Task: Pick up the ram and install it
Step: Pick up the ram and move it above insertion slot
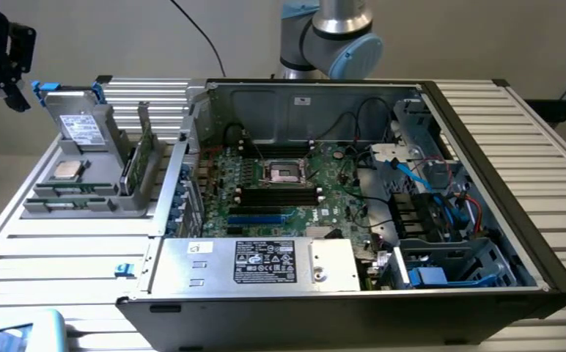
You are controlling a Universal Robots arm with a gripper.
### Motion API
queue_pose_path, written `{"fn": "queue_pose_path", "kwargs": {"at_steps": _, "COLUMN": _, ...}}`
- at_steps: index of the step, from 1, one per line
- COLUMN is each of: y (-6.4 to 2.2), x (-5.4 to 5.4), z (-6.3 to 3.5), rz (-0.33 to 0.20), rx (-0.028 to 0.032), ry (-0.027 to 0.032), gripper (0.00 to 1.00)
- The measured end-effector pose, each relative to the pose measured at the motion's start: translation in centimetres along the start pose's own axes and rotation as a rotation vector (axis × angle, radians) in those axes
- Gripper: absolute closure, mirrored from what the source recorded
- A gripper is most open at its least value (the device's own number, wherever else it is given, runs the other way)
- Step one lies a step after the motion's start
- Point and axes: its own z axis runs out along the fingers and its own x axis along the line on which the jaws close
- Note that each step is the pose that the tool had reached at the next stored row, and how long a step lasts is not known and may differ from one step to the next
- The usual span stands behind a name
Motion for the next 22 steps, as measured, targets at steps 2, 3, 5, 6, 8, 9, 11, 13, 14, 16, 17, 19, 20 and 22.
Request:
{"fn": "queue_pose_path", "kwargs": {"at_steps": 2, "y": 0.0, "x": 0.0, "z": 0.0, "rz": -0.037, "rx": -0.0006, "ry": 0.0015, "gripper": 0.89}}
{"fn": "queue_pose_path", "kwargs": {"at_steps": 3, "y": -0.01, "x": 0.0, "z": 0.0, "rz": -0.056, "rx": -0.0009, "ry": 0.0022, "gripper": 0.89}}
{"fn": "queue_pose_path", "kwargs": {"at_steps": 5, "y": 0.0, "x": 0.0, "z": 0.0, "rz": -0.092, "rx": -0.0014, "ry": 0.0037, "gripper": 0.89}}
{"fn": "queue_pose_path", "kwargs": {"at_steps": 6, "y": 0.0, "x": 0.0, "z": 0.0, "rz": -0.109, "rx": -0.0017, "ry": 0.0044, "gripper": 0.89}}
{"fn": "queue_pose_path", "kwargs": {"at_steps": 8, "y": 0.0, "x": 0.0, "z": 0.0, "rz": -0.146, "rx": -0.0022, "ry": 0.0059, "gripper": 0.89}}
{"fn": "queue_pose_path", "kwargs": {"at_steps": 9, "y": 0.0, "x": 0.0, "z": 0.0, "rz": -0.165, "rx": -0.0025, "ry": 0.0068, "gripper": 0.89}}
{"fn": "queue_pose_path", "kwargs": {"at_steps": 11, "y": 0.0, "x": 0.0, "z": 0.0, "rz": -0.2, "rx": -0.0028, "ry": 0.0086, "gripper": 0.89}}
{"fn": "queue_pose_path", "kwargs": {"at_steps": 13, "y": 0.0, "x": 0.0, "z": 0.0, "rz": -0.237, "rx": -0.0032, "ry": 0.0105, "gripper": 0.89}}
{"fn": "queue_pose_path", "kwargs": {"at_steps": 14, "y": 0.0, "x": 0.0, "z": 0.0, "rz": -0.254, "rx": -0.0034, "ry": 0.0113, "gripper": 0.89}}
{"fn": "queue_pose_path", "kwargs": {"at_steps": 16, "y": 0.0, "x": 0.0, "z": 0.0, "rz": -0.291, "rx": -0.0039, "ry": 0.013, "gripper": 0.89}}
{"fn": "queue_pose_path", "kwargs": {"at_steps": 17, "y": 0.0, "x": 0.0, "z": 0.0, "rz": -0.309, "rx": -0.0041, "ry": 0.0138, "gripper": 0.89}}
{"fn": "queue_pose_path", "kwargs": {"at_steps": 19, "y": 0.0, "x": 0.0, "z": 0.0, "rz": -0.346, "rx": -0.0047, "ry": 0.0154, "gripper": 0.89}}
{"fn": "queue_pose_path", "kwargs": {"at_steps": 20, "y": 0.0, "x": 0.0, "z": 0.0, "rz": -0.364, "rx": -0.0049, "ry": 0.0161, "gripper": 0.89}}
{"fn": "queue_pose_path", "kwargs": {"at_steps": 22, "y": 0.0, "x": 0.0, "z": 0.0, "rz": -0.4, "rx": -0.0054, "ry": 0.0175, "gripper": 0.89}}
